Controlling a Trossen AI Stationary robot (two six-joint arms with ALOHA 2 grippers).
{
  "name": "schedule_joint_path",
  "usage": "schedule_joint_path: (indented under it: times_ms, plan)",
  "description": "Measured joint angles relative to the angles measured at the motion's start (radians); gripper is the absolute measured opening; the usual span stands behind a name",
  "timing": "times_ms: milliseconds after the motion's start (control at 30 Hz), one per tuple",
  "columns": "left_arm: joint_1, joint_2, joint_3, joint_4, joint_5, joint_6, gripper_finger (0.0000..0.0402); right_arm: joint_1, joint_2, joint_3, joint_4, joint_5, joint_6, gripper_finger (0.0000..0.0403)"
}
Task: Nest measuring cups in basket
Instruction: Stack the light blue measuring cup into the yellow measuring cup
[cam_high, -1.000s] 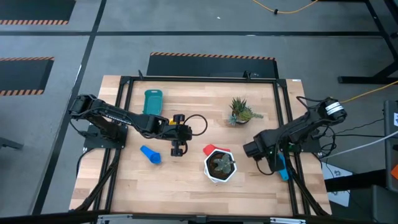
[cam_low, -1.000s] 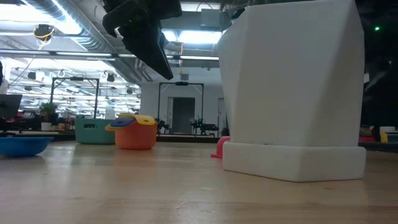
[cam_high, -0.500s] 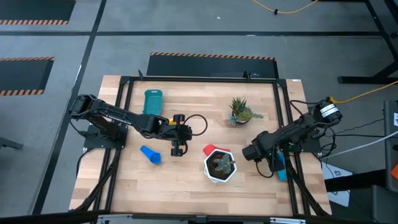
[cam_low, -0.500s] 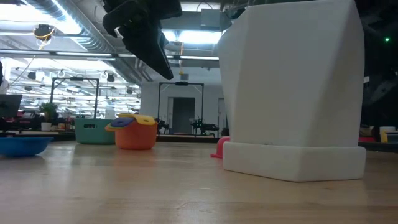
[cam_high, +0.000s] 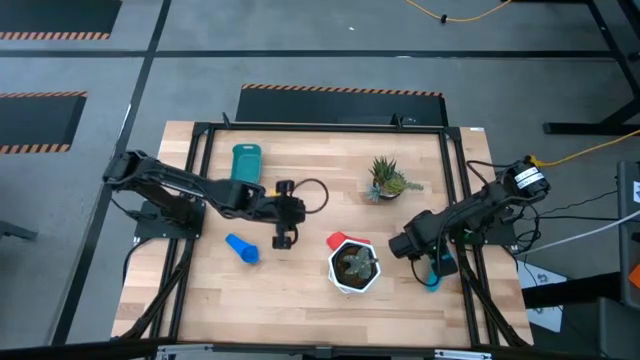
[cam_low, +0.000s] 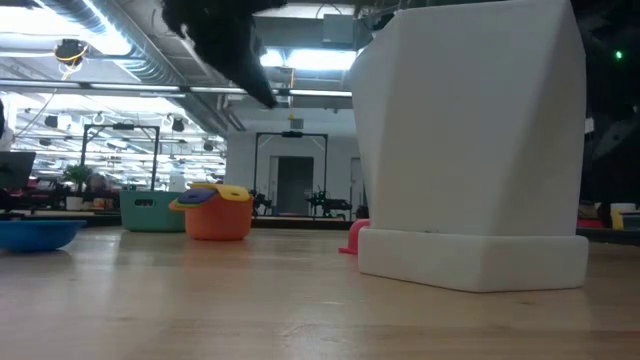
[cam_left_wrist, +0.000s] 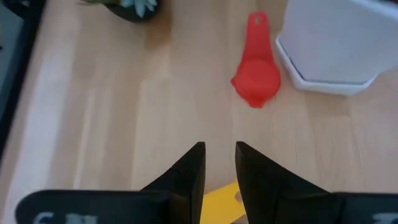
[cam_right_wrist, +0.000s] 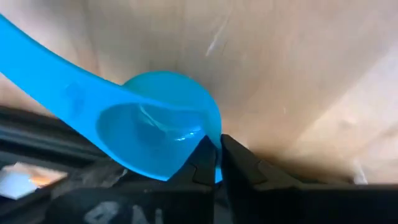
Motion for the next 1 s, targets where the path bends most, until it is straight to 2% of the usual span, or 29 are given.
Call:
schedule_joint_path:
  times_ms: [167, 367, 533, 733, 1000]
  plan:
    - [0.016, -0.123, 0.001, -0.06, -0.003, 0.0, 0.0082, 0.0, 0.0, 0.109, -0.14, 0.002, -0.035, 0.0017]
    - [0.023, -0.254, 0.0, -0.17, -0.002, 0.024, 0.0082, -0.008, -0.002, 0.293, -0.379, 0.102, -0.083, 0.0019]
    - [0.018, -0.333, -0.025, -0.189, 0.0, 0.035, 0.0082, -0.052, -0.022, 0.439, -0.367, 0.16, -0.137, 0.0021]
    - [0.018, -0.434, -0.184, -0.132, 0.002, -0.022, 0.0082, -0.129, -0.029, 0.584, -0.366, 0.415, -0.275, 0.0019]
    - [0.018, -0.507, -0.384, 0.049, 0.001, -0.089, 0.0082, -0.293, -0.028, 0.705, -0.309, 0.81, -0.52, 0.0021]
